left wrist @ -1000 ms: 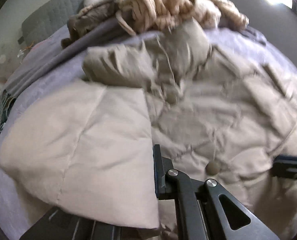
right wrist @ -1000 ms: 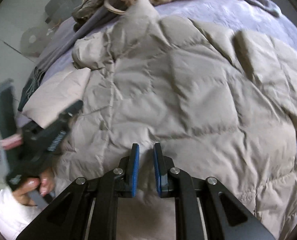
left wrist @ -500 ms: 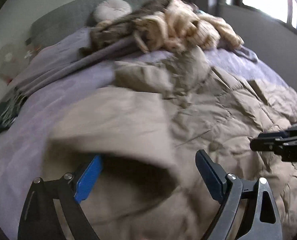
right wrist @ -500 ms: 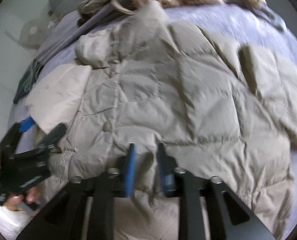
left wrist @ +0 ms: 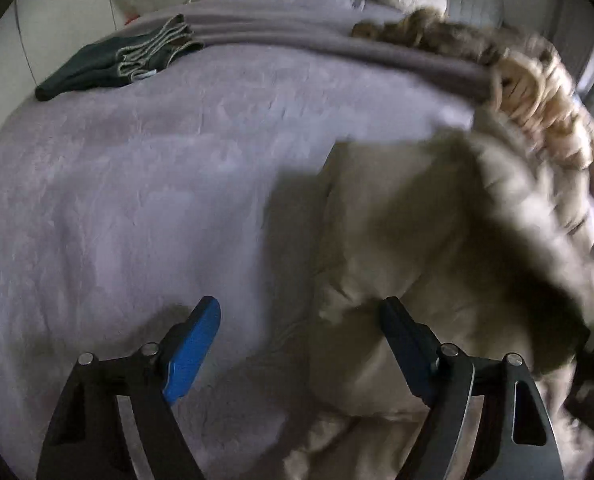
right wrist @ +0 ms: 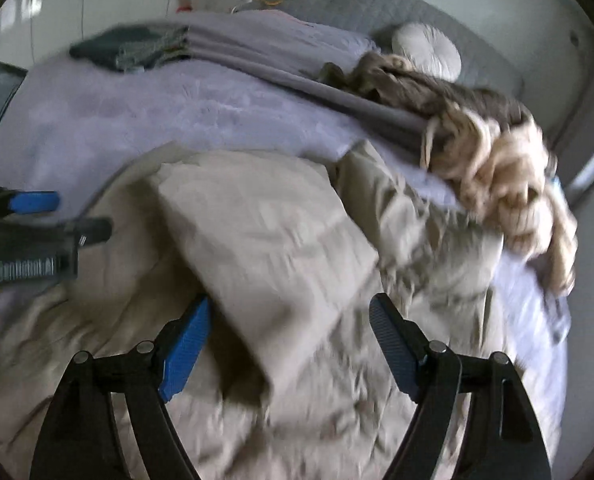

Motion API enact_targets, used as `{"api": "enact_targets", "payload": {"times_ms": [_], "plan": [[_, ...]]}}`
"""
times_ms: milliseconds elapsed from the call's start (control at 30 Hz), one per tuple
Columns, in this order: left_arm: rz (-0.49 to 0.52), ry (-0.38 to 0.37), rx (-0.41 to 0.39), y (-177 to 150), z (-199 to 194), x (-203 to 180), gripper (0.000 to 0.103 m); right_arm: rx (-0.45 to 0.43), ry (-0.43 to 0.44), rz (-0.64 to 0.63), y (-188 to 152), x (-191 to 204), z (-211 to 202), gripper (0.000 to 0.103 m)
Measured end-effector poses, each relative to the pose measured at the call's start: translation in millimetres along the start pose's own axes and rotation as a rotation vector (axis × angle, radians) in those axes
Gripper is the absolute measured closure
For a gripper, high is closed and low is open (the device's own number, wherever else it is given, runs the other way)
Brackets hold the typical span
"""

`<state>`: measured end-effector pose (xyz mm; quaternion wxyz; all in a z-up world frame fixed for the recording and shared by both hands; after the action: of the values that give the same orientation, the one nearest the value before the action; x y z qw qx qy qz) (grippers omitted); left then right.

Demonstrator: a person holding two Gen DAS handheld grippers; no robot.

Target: Fold large clothes

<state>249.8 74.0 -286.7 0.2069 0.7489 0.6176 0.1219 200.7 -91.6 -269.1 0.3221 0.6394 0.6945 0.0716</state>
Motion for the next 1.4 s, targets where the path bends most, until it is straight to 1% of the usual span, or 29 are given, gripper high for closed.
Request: {"api": "enact_targets", "payload": {"times_ms": [67, 133, 200, 233, 300, 333, 367, 400, 433, 467, 500, 533, 567, 600, 633, 667, 733, 800, 867, 933, 1000, 1067, 1167, 1233, 1300, 1333, 1400], "plan": [[0.000, 0.016, 0.004, -7, 6, 1, 0.019, 0.001, -0.026, 0.009, 7, -6, 8, 0.020], [-0.002, 0.018, -0.004, -7, 6, 2, 0.019, -0.013, -0.054, 0.096, 9, -31, 9, 0.020], [0.019, 0.026, -0.004, -9, 8, 1, 0.019, -0.025, -0.048, 0.236, 3, -63, 5, 0.020], [0.028, 0.029, -0.005, -7, 9, 1, 0.019, -0.026, -0.021, 0.320, -4, -81, 5, 0.020], [0.041, 0.035, -0.002, -5, 9, 1, 0.019, -0.014, 0.075, 0.501, -24, -110, 7, 0.020], [0.043, 0.036, 0.001, -3, 8, 1, 0.019, 0.004, 0.162, 0.618, -40, -125, 12, 0.020], [0.041, 0.032, -0.007, 2, 4, 2, 0.020, 0.021, 0.226, 0.694, -49, -130, 15, 0.020], [0.037, 0.016, -0.028, 8, -2, -1, 0.033, 0.043, 0.295, 0.790, -62, -137, 20, 0.020], [0.034, -0.001, -0.040, 11, -7, -1, 0.052, 0.054, 0.346, 0.884, -75, -144, 23, 0.021], [0.028, -0.033, -0.046, 20, -13, -7, 0.057, 0.057, 0.375, 0.952, -84, -149, 26, 0.022], [0.022, -0.058, -0.055, 27, -16, -11, 0.067, 0.057, 0.403, 1.013, -92, -153, 28, 0.039], [0.023, -0.086, -0.061, 34, -18, -17, 0.069, 0.068, 0.437, 1.070, -100, -156, 33, 0.069], [0.034, -0.111, -0.068, 43, -19, -26, 0.069, 0.094, 0.462, 1.107, -107, -158, 39, 0.083], [0.052, -0.111, -0.074, 49, -17, -33, 0.069, 0.113, 0.470, 1.132, -112, -159, 44, 0.094], [0.068, -0.104, -0.074, 52, -14, -39, 0.069, 0.110, 0.475, 1.137, -114, -160, 46, 0.094], [0.096, -0.086, -0.065, 54, -6, -48, 0.069, 0.103, 0.477, 1.117, -112, -161, 45, 0.094], [0.118, -0.040, -0.032, 51, 12, -52, 0.069, 0.082, 0.469, 1.058, -107, -160, 39, 0.094], [0.107, -0.021, 0.002, 43, 30, -50, 0.069, 0.079, 0.455, 1.030, -109, -162, 35, 0.094], [0.088, -0.027, 0.012, 36, 35, -50, 0.069, 0.091, 0.442, 1.041, -120, -165, 35, 0.094], [0.101, -0.017, 0.007, 32, 38, -53, 0.069, 0.122, 0.437, 1.071, -136, -165, 40, 0.093], [0.132, 0.010, -0.003, 31, 38, -56, 0.069, 0.141, 0.408, 1.078, -152, -165, 39, 0.090], [0.139, 0.018, -0.005, 32, 38, -55, 0.069, 0.130, 0.387, 1.075, -163, -172, 35, 0.090], [0.128, 0.025, -0.007, 31, 35, -54, 0.069, 0.125, 0.285, 1.035, -178, -190, 21, 0.090], [0.125, 0.041, -0.008, 33, 30, -51, 0.069, 0.142, 0.231, 1.000, -189, -200, 12, 0.090], [0.129, 0.054, -0.008, 33, 20, -52, 0.069, 0.149, 0.208, 0.984, -196, -205, 3, 0.090], [0.135, 0.055, -0.008, 32, 15, -53, 0.069, 0.151, 0.199, 0.983, -199, -208, -2, 0.087], [0.150, 0.045, -0.014, 30, 4, -56, 0.069, 0.151, 0.197, 0.999, -205, -212, -10, 0.086]]}}
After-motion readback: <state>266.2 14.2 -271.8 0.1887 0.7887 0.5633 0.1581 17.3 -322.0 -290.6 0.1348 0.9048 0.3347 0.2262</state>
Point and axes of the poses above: each gripper's, at about its wrist camera, not at the fingertips, and z roughly the way its jaws point, x to its left, y to its top, the point moved 10 cm from there along z, roughly the way its jaws point
